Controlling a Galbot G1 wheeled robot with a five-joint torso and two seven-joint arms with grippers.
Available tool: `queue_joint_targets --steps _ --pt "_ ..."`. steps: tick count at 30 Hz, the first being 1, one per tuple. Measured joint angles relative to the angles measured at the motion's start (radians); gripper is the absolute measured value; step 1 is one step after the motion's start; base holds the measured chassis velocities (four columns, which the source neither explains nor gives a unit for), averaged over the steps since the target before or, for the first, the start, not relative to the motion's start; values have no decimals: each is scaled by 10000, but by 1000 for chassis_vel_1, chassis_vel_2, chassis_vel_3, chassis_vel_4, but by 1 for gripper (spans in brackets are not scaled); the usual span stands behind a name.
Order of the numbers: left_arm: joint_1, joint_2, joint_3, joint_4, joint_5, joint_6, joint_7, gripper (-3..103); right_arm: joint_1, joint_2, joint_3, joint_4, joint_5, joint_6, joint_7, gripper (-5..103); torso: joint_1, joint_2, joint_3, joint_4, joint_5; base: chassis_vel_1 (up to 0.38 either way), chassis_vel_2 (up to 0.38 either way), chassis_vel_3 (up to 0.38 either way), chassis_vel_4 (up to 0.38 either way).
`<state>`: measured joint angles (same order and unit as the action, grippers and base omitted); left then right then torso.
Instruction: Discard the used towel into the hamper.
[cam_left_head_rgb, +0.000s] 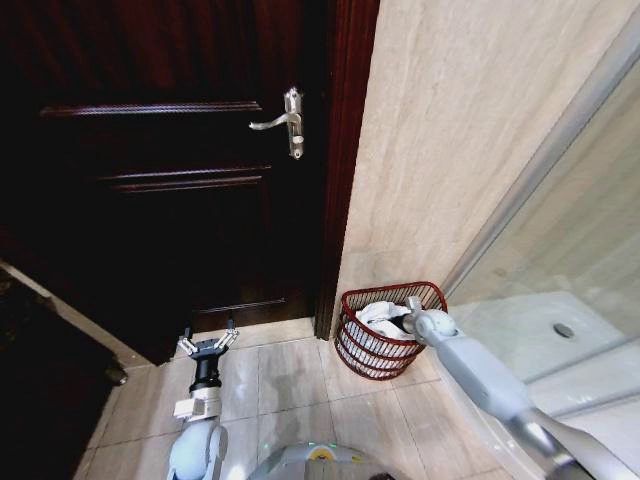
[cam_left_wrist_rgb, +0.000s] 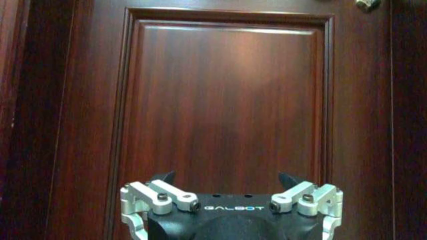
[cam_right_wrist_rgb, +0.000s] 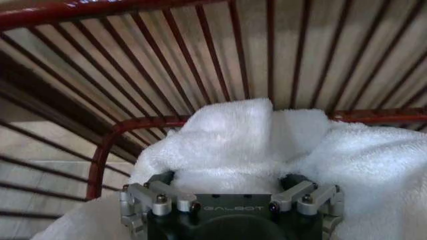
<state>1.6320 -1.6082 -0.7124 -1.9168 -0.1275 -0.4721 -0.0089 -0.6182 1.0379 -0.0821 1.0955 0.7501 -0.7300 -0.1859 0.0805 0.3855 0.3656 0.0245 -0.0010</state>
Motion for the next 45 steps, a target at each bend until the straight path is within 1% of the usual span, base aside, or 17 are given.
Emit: queue_joint_targets --steps 4,11,14,17,20,25,26,27,29,31,34,36,38,41,42,44,45 --pt "-115 1 -52 30 -128 47 -3 100 44 290 83 -304 -223 0 15 100 0 0 1 2 4 0 0 0 0" --pt "-284 3 -86 51 -287 113 -4 100 -427 59 430 459 -246 -3 330 100 1 -2 6 6 20 0 0 0 0" --pt "-253 2 -16 54 -311 88 -2 100 -726 -290 893 1470 -39 -31 1026 100 3 -5 9 2 24 0 0 0 0" --pt "-197 2 47 29 -314 51 0 100 -936 -646 1269 2246 64 -33 1332 100 3 -5 8 0 17 0 0 0 0" --pt "-157 2 61 -47 -324 45 2 100 -1115 -834 1510 2636 41 -34 1438 100 3 -5 8 0 18 0 0 0 0" --pt "-85 31 60 -268 -426 66 6 100 -2332 -1460 2659 4484 -274 121 1667 100 3 -5 4 0 13 0 0 0 0" --pt "-87 42 59 -290 -432 70 6 100 -2681 -1603 2884 4986 -421 283 1852 100 2 -5 4 -5 14 0 0 0 0" --pt "-88 46 73 -339 -436 76 6 100 -3186 -1745 3237 5831 -560 596 2404 100 3 -4 3 -4 9 0 0 0 0" --pt "-79 46 92 -378 -438 79 11 100 -3394 -1765 3421 6220 -564 770 2722 100 2 -4 3 -5 10 0 0 0 0" --pt "51 47 125 -595 -492 162 131 100 -4019 -1642 4087 7262 -680 1564 3518 100 2 -4 3 -1 11 0 0 0 0" --pt "146 46 142 -763 -556 244 181 100 -4478 -1360 4626 7882 -926 2351 3618 100 2 -4 2 1 4 0 0 0 0" --pt "358 151 143 -1038 -686 437 389 100 -5502 -495 5281 8916 -1803 4085 3557 100 2 -4 2 1 11 0 0 0 0" --pt "410 193 143 -1070 -699 488 455 100 -5821 -197 5384 9163 -2170 4401 3561 100 2 -4 2 1 11 0 0 0 0" --pt "702 412 166 -1196 -731 773 759 100 -7469 1276 5889 10093 -4485 5714 2993 100 0 -3 2 -1 11 0 0 0 0" --pt "702 412 166 -1196 -731 773 759 100 -7469 1276 5889 10093 -4485 5714 2993 100 0 -3 2 -1 11 0 0 0 0" --pt "777 456 204 -1277 -740 867 872 100 -8185 1998 6080 10421 -5566 6294 2614 100 0 -2 1 -2 5 0 0 0 0" --pt "818 458 237 -1407 -802 970 931 100 -8890 2604 6164 10649 -6431 6904 2351 100 0 -2 1 -2 11 0 0 0 0"
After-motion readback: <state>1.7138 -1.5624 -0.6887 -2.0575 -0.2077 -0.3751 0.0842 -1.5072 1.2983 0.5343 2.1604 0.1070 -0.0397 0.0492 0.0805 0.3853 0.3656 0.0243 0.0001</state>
